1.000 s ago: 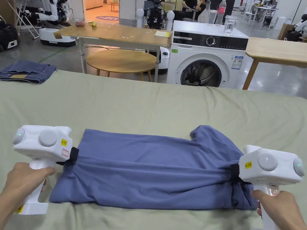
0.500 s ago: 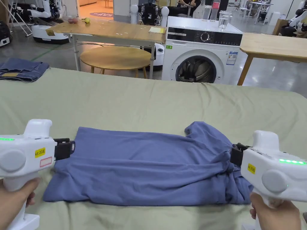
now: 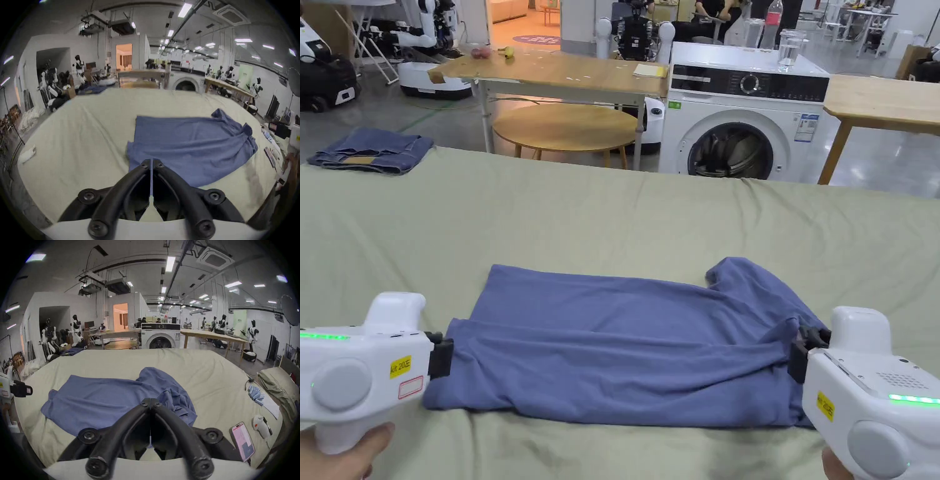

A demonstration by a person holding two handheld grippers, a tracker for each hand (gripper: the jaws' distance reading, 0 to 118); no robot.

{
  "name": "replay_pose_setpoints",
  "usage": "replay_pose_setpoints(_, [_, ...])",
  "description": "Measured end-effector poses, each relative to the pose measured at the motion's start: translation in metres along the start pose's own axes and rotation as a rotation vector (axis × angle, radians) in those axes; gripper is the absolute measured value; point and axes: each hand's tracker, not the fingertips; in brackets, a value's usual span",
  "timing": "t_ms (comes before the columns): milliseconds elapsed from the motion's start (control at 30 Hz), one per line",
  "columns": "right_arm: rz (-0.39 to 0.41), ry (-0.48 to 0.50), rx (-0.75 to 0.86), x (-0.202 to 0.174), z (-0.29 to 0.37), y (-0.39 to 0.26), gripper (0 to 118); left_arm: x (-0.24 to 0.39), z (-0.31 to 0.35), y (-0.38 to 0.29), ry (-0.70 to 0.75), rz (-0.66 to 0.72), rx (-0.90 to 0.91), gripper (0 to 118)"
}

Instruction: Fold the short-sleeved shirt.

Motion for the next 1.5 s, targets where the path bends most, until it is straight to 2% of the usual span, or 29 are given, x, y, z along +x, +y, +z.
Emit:
replay_pose_setpoints(167, [-0.003,0.008,-0.058,0.005,-0.008,-0.008,0,-0.028,-0.048,0.011,0.001,0.028,-0.175,0])
replay_pose_setpoints(200, [-0.002,0.008,-0.068,0.006,-0.009,-0.01,0,-0.032,-0.058,0.015,0.001,0.04,-0.212,9])
replay_pose_setpoints(233, [-0.004,0.008,-0.076,0.007,-0.011,-0.012,0,-0.037,-0.068,0.017,0.001,0.05,-0.257,28])
replay_pose_setpoints(267, [-0.005,0.009,-0.085,0.007,-0.012,-0.013,0,-0.032,-0.07,0.016,0.002,0.057,-0.286,37])
replay_pose_setpoints(367, [0.0,0.003,-0.104,0.01,-0.014,-0.017,0,-0.034,-0.093,0.013,0.042,0.054,-0.386,44])
replay_pose_setpoints(533, [-0.006,0.001,-0.14,0.016,-0.018,-0.022,0,-0.024,-0.099,0.009,0.083,0.049,-0.378,44])
replay_pose_setpoints(600, [-0.031,0.008,-0.161,0.022,-0.021,-0.022,0,-0.019,-0.098,0.008,0.081,-0.033,-0.372,44])
replay_pose_setpoints(667, [-0.049,0.013,-0.181,0.028,-0.023,-0.022,0,-0.016,-0.088,0.005,0.059,-0.022,-0.364,35])
replay_pose_setpoints(700, [-0.053,0.011,-0.191,0.032,-0.025,-0.02,0,-0.019,-0.086,0.005,0.029,0.001,-0.353,27])
replay_pose_setpoints(733, [-0.055,0.009,-0.207,0.037,-0.027,-0.019,0,-0.022,-0.084,0.003,0.0,0.022,-0.342,11])
replay_pose_setpoints(767, [-0.056,0.007,-0.229,0.041,-0.03,-0.017,0,-0.023,-0.082,0.002,0.012,0.016,-0.34,4])
replay_pose_setpoints(867, [-0.088,0.011,-0.319,0.061,-0.044,-0.012,0,-0.026,-0.073,-0.001,-0.011,0.049,-0.311,3])
replay_pose_setpoints(900, [-0.096,0.016,-0.324,0.068,-0.048,-0.01,3,-0.026,-0.071,-0.001,-0.014,0.05,-0.306,3])
replay_pose_setpoints(1000, [-0.085,0.0,-0.41,0.078,-0.068,-0.008,52,-0.025,-0.065,0.001,-0.016,0.051,-0.287,3])
replay_pose_setpoints(1033, [-0.07,0.001,-0.448,0.08,-0.076,-0.01,59,-0.025,-0.063,0.0,-0.018,0.05,-0.282,3])
replay_pose_setpoints(1133, [-0.065,0.01,-0.521,0.081,-0.101,-0.019,59,-0.025,-0.063,0.003,-0.017,0.048,-0.277,3])
replay_pose_setpoints(1233, [-0.01,-0.024,-0.613,0.076,-0.121,-0.034,58,-0.025,-0.064,0.003,-0.016,0.04,-0.281,3])
replay_pose_setpoints(1267, [-0.007,-0.009,-0.625,0.075,-0.125,-0.039,52,-0.024,-0.064,0.003,-0.015,0.04,-0.281,3])
replay_pose_setpoints(1300, [-0.016,0.028,-0.623,0.074,-0.125,-0.044,39,-0.024,-0.064,0.002,-0.015,0.04,-0.281,3])
replay_pose_setpoints(1400, [0.002,0.028,-0.583,0.067,-0.117,-0.043,16,-0.025,-0.066,0.002,-0.015,0.041,-0.282,3])
replay_pose_setpoints(1500, [0.01,0.033,-0.565,0.068,-0.113,-0.044,7,-0.025,-0.067,0.002,-0.013,0.035,-0.282,3])
